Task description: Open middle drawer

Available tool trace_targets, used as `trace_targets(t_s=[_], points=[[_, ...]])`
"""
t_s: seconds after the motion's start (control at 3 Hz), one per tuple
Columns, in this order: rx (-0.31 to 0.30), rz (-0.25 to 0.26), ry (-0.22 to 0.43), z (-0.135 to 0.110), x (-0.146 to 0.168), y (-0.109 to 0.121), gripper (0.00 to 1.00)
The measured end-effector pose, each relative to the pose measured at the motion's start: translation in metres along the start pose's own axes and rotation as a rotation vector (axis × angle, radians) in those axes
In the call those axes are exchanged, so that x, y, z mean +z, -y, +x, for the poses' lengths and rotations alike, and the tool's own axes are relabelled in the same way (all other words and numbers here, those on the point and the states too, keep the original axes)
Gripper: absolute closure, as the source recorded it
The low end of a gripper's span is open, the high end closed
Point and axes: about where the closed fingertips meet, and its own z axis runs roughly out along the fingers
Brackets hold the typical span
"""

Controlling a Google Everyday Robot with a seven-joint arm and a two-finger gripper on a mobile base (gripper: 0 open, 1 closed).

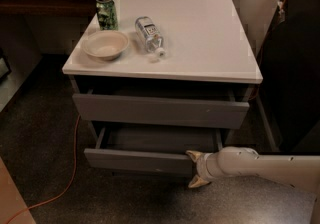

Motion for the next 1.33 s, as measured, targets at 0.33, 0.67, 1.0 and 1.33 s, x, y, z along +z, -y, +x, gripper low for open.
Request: trace_targets(t_s=[0.33, 0.67, 1.0, 1.33], points=[[0.002, 0.000, -0.002, 0.000, 0.000, 0.000, 0.47], [0.051, 0.006, -0.045, -0.007, -0.002, -0.006, 0.70], [0.119, 0.022, -0.101, -0.020, -0.009, -0.016, 0.95], [0.151, 0.031, -0.118, -0.034, -0.017, -0.027, 1.00]])
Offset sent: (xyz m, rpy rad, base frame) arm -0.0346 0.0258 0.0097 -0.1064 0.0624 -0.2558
